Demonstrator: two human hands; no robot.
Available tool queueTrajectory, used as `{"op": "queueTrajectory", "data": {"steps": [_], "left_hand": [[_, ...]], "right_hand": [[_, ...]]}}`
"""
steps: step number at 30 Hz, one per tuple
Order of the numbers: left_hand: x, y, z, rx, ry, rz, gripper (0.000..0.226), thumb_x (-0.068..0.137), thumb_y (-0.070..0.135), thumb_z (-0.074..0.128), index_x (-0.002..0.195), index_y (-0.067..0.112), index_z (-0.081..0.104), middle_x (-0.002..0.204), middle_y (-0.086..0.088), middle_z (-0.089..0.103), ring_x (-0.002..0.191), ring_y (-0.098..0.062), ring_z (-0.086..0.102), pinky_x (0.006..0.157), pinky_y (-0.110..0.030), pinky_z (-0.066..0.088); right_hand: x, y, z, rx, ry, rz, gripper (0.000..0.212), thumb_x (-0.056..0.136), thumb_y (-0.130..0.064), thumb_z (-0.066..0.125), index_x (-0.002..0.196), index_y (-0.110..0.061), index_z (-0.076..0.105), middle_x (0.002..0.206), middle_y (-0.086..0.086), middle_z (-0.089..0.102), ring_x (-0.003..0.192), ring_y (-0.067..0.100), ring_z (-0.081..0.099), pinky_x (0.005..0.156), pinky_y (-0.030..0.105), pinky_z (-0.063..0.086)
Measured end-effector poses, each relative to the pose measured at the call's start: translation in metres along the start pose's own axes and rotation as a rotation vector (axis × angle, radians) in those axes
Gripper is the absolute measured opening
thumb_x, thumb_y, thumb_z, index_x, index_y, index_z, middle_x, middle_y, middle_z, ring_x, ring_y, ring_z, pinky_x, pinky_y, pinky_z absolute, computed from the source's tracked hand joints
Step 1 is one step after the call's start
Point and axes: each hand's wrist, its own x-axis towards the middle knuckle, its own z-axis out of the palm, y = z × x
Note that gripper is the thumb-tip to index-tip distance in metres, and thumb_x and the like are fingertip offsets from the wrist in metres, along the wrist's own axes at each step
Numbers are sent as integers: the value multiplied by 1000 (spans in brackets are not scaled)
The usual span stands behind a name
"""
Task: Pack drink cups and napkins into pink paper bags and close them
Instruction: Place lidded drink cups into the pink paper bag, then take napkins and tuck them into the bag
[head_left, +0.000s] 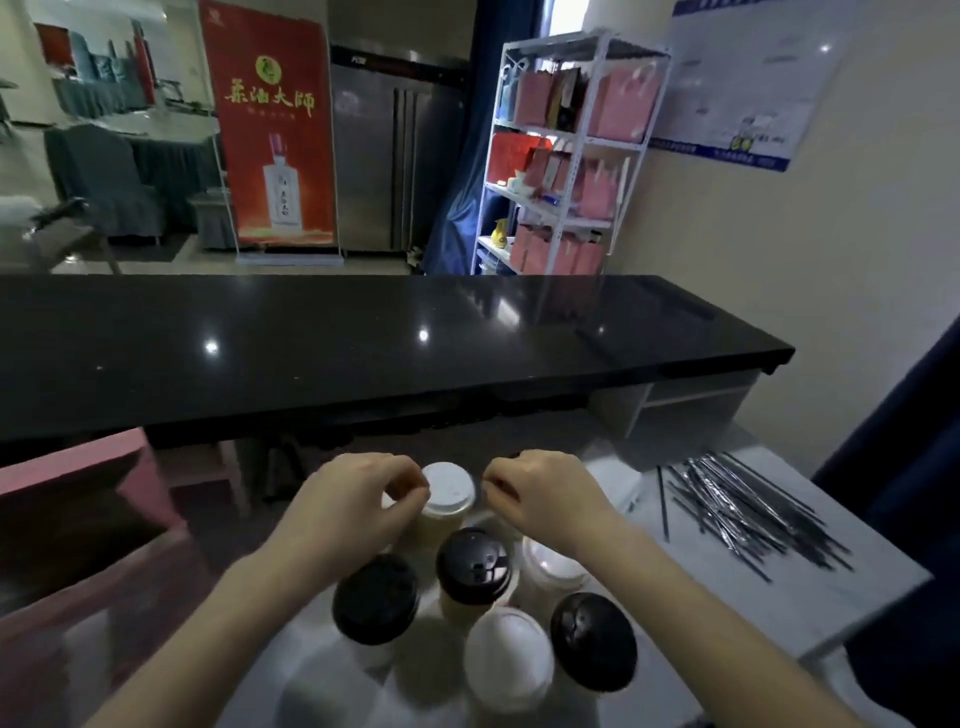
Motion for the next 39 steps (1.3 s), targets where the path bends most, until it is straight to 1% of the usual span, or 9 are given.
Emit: {"op": "queueTrajectory", "data": {"steps": [9,13,18,21,23,27,33,36,39], "left_hand": [[132,84,159,13,-279,12,13,85,32,60,90,28,71,85,10,70,84,-12,63,73,-32,52],[179,96,214,66,-366,27,13,85,31,59,90,26,70,86,10,69,83,-13,63,67,-29,49],[231,100,271,137,-448,-67,21,82,36,62,98,22,65,95,6,66,83,-15,59,61,-28,42],[250,96,298,204,-443,-120,25,82,40,64,90,18,54,98,-2,60,83,-19,56,59,-30,38],[257,93,311,259,-443,-144,33,83,46,65,95,17,53,100,-2,57,89,-22,58,64,-32,43],[261,89,327,267,-455,-188,33,77,44,71,85,22,48,90,0,60,83,-24,62,63,-32,45],[268,85,330,172,-478,-145,24,79,34,67,68,27,46,75,4,58,70,-18,58,57,-29,42],[268,86,322,47,-458,-105,20,77,31,65,68,26,48,69,5,58,64,-14,56,52,-31,43],[265,90,307,-100,-402,-93,15,76,23,65,72,27,51,69,5,60,66,-13,58,58,-36,49]], "right_hand": [[-37,198,40,4,-154,263,25,92,-31,46,99,-23,68,95,1,69,91,26,61,63,29,36],[-40,251,68,24,-215,322,25,92,-31,46,103,-25,68,100,0,70,93,26,62,69,31,42],[-25,292,97,55,-270,306,24,93,-33,50,113,-26,62,113,-1,63,109,22,56,79,33,44],[-10,310,112,28,-303,222,38,93,-26,51,131,-24,51,129,0,53,121,22,43,93,35,36],[1,317,120,-3,-292,174,49,91,-21,50,139,-23,42,138,0,45,125,22,39,98,34,34],[17,323,135,-16,-325,126,60,91,-21,49,147,-25,30,148,1,34,135,24,30,107,36,26],[28,328,150,33,-322,106,44,82,-23,58,126,-20,53,130,5,44,124,26,39,101,34,28],[27,332,146,110,-240,122,32,79,-24,65,109,-16,60,124,5,47,118,25,42,92,33,32],[21,332,130,226,-131,187,20,76,-23,70,93,-16,61,108,3,57,103,25,51,81,32,33]]}}
